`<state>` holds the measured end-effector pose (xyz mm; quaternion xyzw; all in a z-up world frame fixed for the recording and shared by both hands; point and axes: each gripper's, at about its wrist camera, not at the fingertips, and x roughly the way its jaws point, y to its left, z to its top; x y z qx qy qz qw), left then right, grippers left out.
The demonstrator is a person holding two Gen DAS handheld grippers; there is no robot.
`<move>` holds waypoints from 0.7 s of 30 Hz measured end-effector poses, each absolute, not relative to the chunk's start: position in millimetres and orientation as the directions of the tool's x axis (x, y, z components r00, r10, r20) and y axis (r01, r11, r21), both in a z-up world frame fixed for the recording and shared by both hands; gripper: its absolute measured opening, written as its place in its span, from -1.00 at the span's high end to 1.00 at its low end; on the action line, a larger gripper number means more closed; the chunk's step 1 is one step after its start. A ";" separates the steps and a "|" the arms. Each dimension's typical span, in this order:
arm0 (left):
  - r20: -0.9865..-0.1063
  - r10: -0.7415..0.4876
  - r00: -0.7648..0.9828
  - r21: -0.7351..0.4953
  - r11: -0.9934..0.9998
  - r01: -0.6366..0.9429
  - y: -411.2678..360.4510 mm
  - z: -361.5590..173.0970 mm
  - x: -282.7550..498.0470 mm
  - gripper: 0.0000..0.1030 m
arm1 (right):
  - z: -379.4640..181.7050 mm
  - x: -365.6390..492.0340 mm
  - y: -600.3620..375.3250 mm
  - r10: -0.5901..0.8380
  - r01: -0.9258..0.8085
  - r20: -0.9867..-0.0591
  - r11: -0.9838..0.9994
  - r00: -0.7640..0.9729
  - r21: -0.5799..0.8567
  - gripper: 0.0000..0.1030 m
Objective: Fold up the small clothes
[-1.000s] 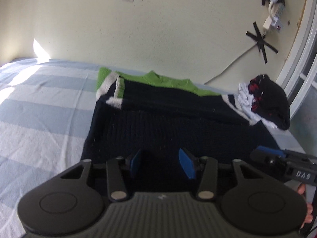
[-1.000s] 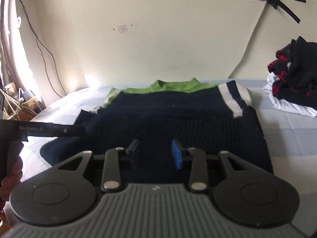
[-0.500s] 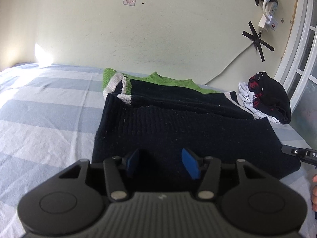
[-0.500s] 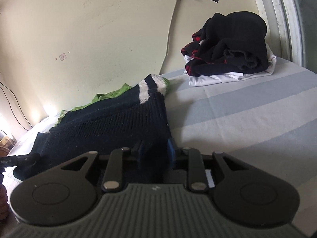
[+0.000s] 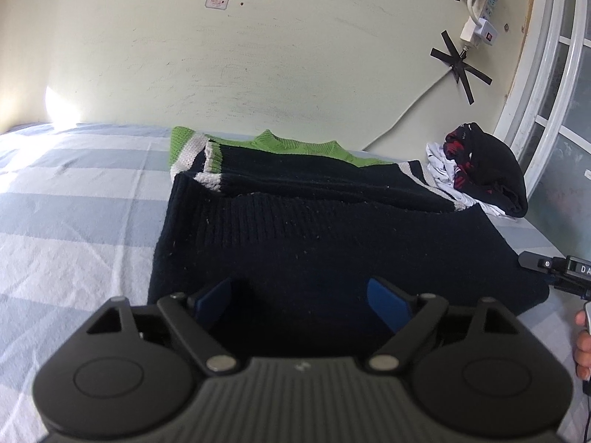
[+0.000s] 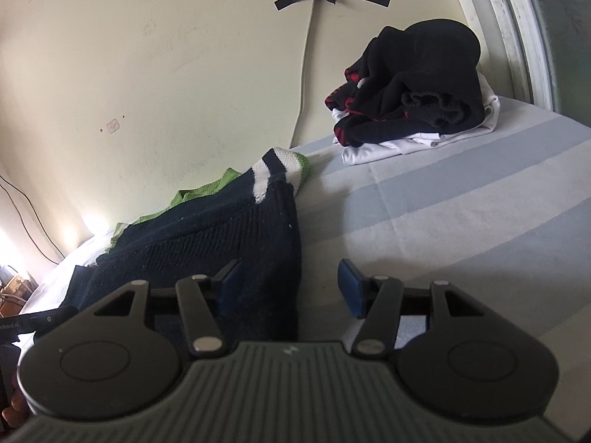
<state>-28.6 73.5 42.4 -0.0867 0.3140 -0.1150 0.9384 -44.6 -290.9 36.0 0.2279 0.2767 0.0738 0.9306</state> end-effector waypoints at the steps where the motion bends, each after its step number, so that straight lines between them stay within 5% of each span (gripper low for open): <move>1: -0.570 -0.270 0.776 -0.235 0.959 0.162 73.6 42.5 -28.3 -0.71 | 36.1 -44.6 -290.6 0.264 -0.012 -0.482 0.886 0.836 0.464 -0.18; 21: -0.566 -0.287 0.773 -0.249 0.953 0.172 76.4 42.8 -28.9 -0.91 | 35.6 -42.7 -287.6 0.271 -0.022 -0.488 0.889 0.830 0.457 -0.31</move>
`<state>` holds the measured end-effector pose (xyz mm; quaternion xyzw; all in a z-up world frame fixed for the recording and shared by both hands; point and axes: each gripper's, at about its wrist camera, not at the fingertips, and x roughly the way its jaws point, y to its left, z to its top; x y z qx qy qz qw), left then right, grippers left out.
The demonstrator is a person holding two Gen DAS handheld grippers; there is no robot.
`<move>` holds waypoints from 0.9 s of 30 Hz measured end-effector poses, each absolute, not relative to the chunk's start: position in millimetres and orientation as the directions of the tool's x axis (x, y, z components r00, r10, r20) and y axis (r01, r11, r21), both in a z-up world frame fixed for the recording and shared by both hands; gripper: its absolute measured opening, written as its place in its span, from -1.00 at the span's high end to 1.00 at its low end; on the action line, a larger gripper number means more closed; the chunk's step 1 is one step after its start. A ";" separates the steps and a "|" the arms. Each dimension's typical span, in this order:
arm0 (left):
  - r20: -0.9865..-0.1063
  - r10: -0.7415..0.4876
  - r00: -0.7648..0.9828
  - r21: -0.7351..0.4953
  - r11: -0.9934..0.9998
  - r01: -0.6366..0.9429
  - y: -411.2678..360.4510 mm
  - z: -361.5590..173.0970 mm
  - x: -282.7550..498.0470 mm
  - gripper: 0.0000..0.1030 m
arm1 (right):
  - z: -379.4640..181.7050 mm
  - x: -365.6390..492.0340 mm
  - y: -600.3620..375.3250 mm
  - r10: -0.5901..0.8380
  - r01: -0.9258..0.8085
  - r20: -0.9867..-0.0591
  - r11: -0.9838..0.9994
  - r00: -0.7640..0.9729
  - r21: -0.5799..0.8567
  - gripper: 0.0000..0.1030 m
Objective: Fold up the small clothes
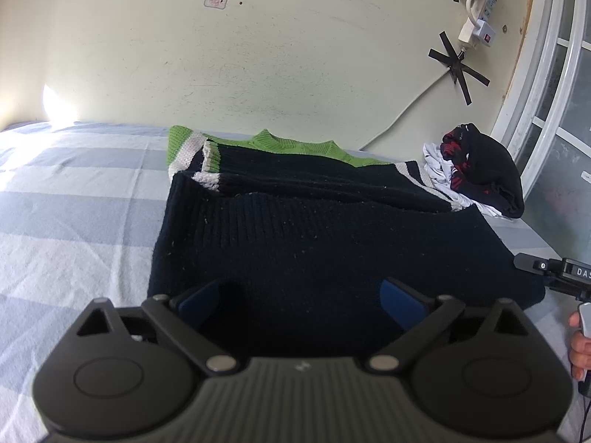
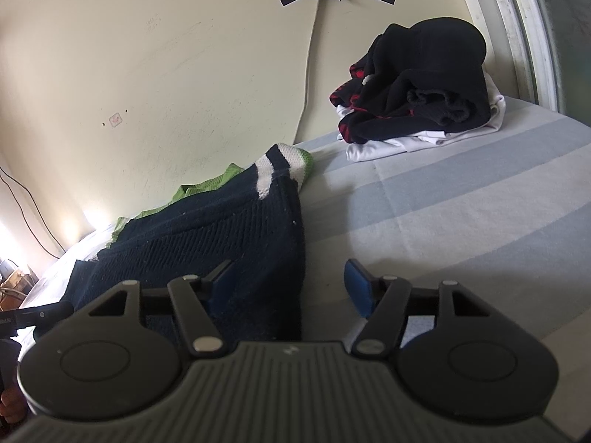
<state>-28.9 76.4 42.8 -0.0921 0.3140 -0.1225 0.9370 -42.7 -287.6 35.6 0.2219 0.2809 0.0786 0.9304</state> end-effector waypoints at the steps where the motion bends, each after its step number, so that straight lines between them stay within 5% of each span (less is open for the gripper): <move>1: -0.566 -0.288 0.773 -0.250 0.953 0.172 76.7 42.9 -28.8 -0.92 | 35.6 -42.8 -287.7 0.272 -0.022 -0.488 0.889 0.830 0.457 -0.31; 27: -0.565 -0.296 0.771 -0.257 0.950 0.176 75.7 42.3 -29.5 -0.96 | 36.1 -43.4 -288.6 0.272 -0.022 -0.486 0.888 0.830 0.460 -0.32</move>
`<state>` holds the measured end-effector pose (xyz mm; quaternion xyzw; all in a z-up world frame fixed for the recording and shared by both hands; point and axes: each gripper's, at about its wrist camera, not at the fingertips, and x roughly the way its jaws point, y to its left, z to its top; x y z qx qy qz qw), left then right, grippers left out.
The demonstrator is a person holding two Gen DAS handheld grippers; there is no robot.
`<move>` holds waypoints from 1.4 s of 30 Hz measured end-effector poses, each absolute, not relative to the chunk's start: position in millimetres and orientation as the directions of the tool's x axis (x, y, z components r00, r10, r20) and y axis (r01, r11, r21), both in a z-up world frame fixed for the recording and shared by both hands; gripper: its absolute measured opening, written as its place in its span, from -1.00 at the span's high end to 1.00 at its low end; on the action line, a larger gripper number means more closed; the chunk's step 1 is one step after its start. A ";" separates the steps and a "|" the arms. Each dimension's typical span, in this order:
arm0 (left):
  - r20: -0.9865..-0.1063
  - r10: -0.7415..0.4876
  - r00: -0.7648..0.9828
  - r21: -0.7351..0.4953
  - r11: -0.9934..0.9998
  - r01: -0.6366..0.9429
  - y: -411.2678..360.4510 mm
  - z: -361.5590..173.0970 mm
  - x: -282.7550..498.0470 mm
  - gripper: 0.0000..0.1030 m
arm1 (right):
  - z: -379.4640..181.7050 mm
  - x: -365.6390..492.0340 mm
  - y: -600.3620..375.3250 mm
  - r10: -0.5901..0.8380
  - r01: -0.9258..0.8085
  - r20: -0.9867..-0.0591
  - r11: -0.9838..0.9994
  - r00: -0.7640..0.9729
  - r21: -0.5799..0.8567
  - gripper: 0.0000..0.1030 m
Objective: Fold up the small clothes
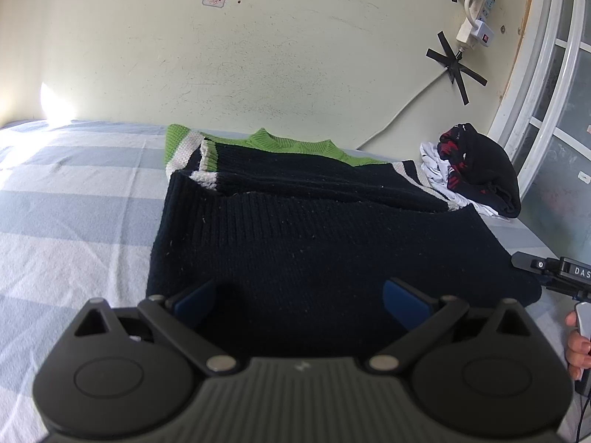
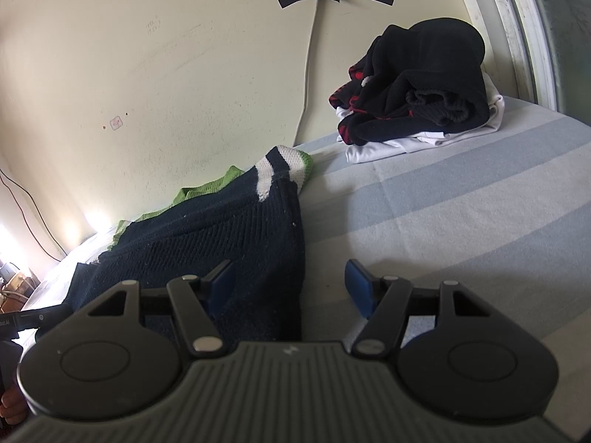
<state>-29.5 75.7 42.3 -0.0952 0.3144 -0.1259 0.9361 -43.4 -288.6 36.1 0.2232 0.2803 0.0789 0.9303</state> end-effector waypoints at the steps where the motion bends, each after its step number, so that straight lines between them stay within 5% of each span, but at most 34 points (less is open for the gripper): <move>1: -0.565 -0.295 0.770 -0.257 0.950 0.176 75.6 42.2 -29.6 -0.96 | 36.1 -43.3 -288.6 0.272 -0.022 -0.486 0.888 0.830 0.460 -0.32; 42: -0.566 -0.303 0.767 -0.251 0.949 0.189 75.1 41.2 -28.9 -0.99 | 39.6 -47.1 -286.5 0.290 -0.058 -0.451 0.886 0.844 0.460 -0.32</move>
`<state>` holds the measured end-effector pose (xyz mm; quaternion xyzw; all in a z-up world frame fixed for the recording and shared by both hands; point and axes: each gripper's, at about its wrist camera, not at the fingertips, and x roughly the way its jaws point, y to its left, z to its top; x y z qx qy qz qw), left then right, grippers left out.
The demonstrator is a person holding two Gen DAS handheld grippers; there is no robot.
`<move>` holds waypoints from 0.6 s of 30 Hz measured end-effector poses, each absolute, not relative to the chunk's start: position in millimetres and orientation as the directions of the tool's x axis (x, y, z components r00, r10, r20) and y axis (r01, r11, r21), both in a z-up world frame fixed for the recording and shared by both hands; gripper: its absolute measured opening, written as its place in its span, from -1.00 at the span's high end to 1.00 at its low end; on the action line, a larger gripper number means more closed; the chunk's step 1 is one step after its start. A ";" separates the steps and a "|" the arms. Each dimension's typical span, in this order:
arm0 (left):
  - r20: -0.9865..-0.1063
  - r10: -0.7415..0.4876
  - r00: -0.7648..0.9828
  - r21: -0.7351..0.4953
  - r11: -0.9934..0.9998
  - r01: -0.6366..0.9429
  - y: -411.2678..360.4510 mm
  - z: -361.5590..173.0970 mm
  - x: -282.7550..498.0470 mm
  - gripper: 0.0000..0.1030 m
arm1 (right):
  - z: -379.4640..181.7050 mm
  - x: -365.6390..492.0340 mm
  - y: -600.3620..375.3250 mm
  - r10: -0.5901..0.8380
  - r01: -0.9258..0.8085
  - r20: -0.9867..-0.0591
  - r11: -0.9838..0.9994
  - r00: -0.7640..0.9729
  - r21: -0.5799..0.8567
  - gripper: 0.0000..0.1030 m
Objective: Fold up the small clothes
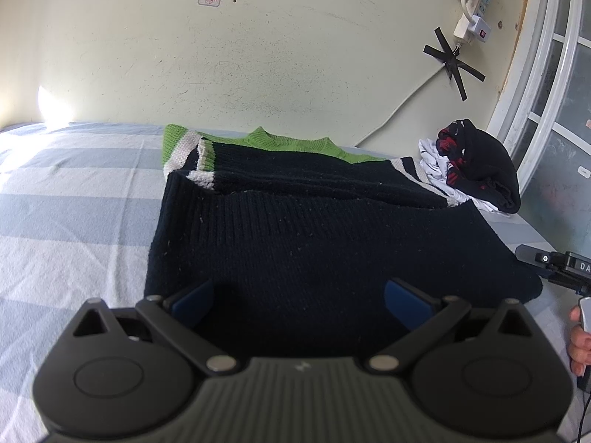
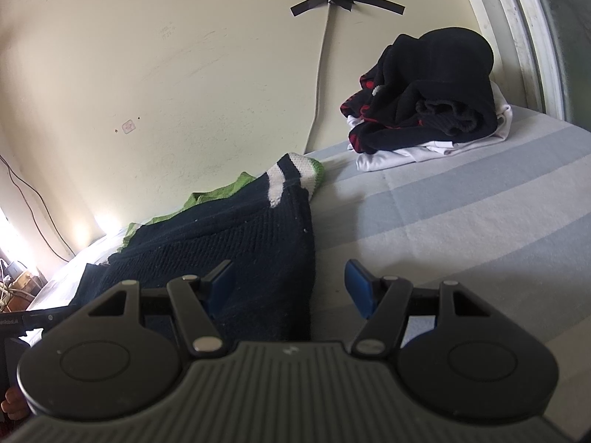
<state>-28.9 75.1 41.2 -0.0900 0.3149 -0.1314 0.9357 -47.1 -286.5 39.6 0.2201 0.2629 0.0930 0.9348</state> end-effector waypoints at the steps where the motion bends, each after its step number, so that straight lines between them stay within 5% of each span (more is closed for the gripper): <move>1: -0.563 -0.307 0.767 -0.256 0.948 0.191 75.7 41.3 -29.3 -0.99 | 39.5 -47.3 -286.7 0.288 -0.056 -0.450 0.886 0.845 0.461 -0.31; 11: -0.570 -0.369 0.735 -0.319 0.923 0.216 90.1 48.6 -30.2 -0.99 | 43.6 -44.7 -299.0 0.280 -0.024 -0.455 0.871 0.845 0.491 -0.24; 18: -0.553 -0.318 0.770 -0.294 0.939 0.177 133.3 121.0 17.9 -0.99 | 115.6 -2.7 -322.7 0.343 -0.145 -0.419 0.888 0.841 0.437 -0.24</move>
